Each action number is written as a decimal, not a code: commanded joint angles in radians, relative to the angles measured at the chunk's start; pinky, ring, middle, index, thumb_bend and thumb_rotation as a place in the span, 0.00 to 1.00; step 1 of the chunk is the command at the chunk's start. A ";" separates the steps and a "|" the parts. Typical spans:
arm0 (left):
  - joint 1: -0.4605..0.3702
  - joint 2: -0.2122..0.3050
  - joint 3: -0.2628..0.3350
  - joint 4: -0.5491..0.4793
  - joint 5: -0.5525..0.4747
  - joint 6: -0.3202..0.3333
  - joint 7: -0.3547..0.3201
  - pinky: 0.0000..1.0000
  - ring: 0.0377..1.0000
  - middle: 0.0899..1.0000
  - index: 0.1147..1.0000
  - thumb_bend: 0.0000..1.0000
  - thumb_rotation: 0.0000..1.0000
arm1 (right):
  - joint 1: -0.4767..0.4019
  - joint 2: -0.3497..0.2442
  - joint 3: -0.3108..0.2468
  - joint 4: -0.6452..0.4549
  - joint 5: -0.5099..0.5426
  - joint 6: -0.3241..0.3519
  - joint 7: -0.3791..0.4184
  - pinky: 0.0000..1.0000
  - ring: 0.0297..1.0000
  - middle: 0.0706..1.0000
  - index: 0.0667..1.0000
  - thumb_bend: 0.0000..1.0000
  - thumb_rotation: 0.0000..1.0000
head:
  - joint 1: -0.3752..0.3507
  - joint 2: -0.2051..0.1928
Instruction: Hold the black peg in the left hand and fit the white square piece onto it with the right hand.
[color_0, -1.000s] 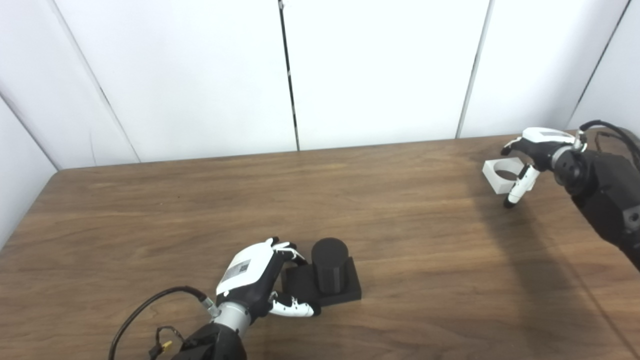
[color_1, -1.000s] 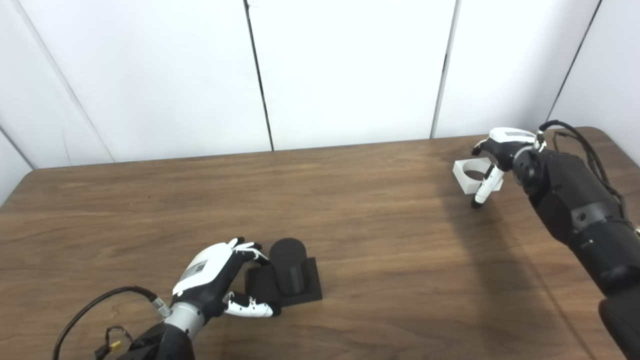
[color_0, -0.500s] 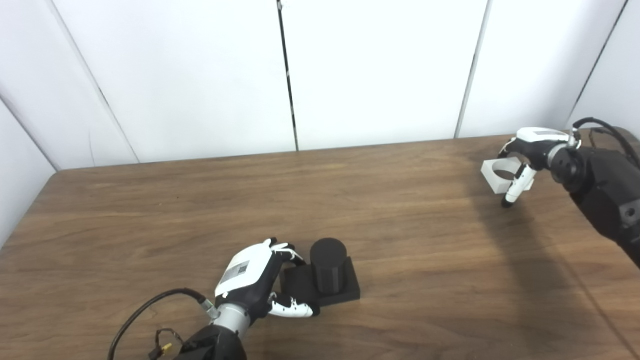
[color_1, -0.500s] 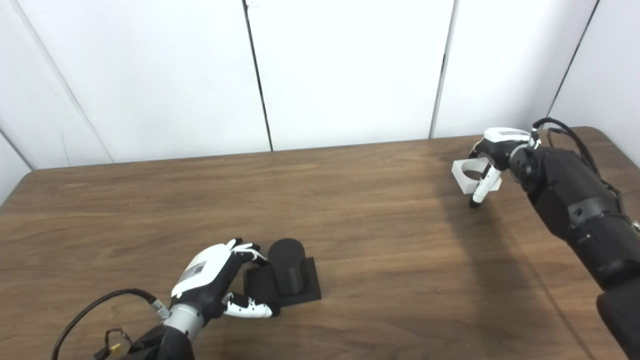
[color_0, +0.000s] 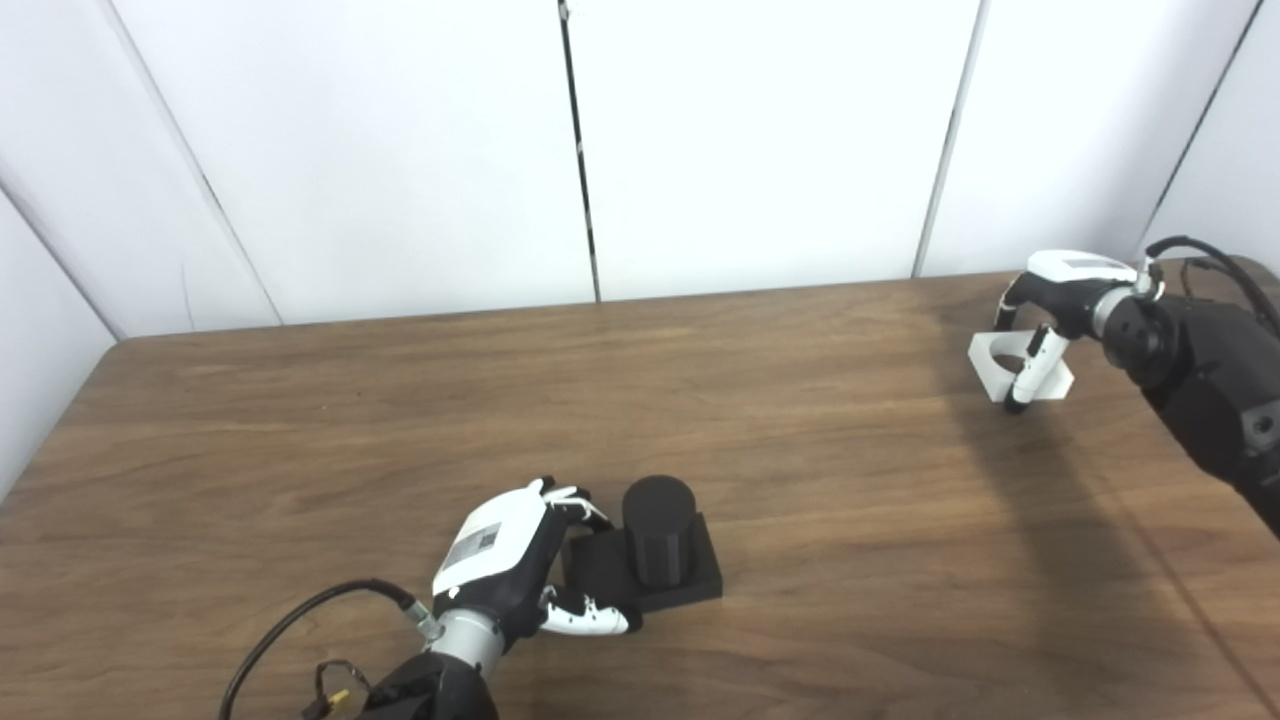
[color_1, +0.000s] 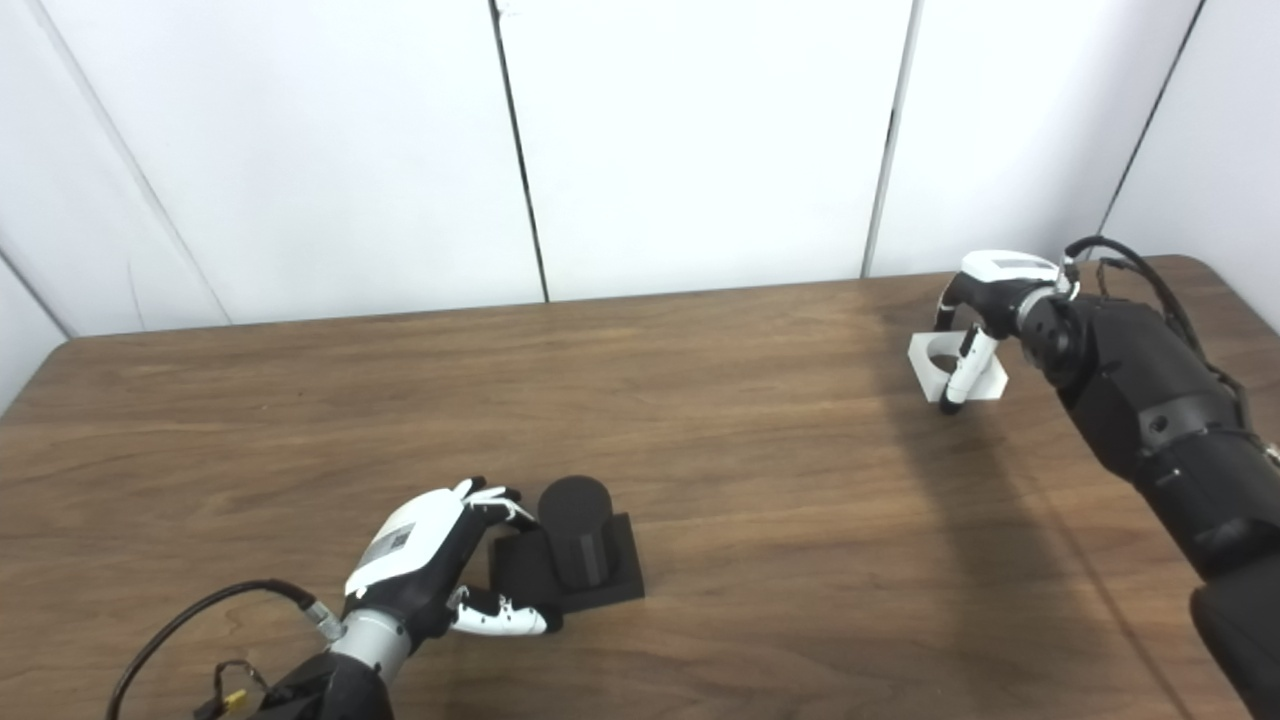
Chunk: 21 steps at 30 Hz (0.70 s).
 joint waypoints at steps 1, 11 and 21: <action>0.020 0.017 -0.002 0.016 0.034 0.016 -0.030 1.00 1.00 0.90 0.42 0.51 0.06 | -0.029 -0.006 -0.015 -0.004 0.007 -0.023 -0.043 0.90 0.97 0.89 0.46 0.52 0.14 | 0.001 0.000; 0.019 0.015 -0.004 0.019 0.034 0.016 -0.025 1.00 1.00 0.90 0.42 0.51 0.06 | -0.005 -0.002 -0.050 0.004 0.031 -0.078 -0.136 0.88 0.94 0.83 0.45 0.52 0.13 | 0.002 0.000; 0.015 0.009 -0.005 0.025 0.045 0.017 -0.033 1.00 1.00 0.90 0.42 0.51 0.06 | 0.004 -0.011 -0.059 -0.008 0.037 -0.075 -0.130 0.89 0.93 0.81 0.45 0.52 0.13 | 0.003 -0.001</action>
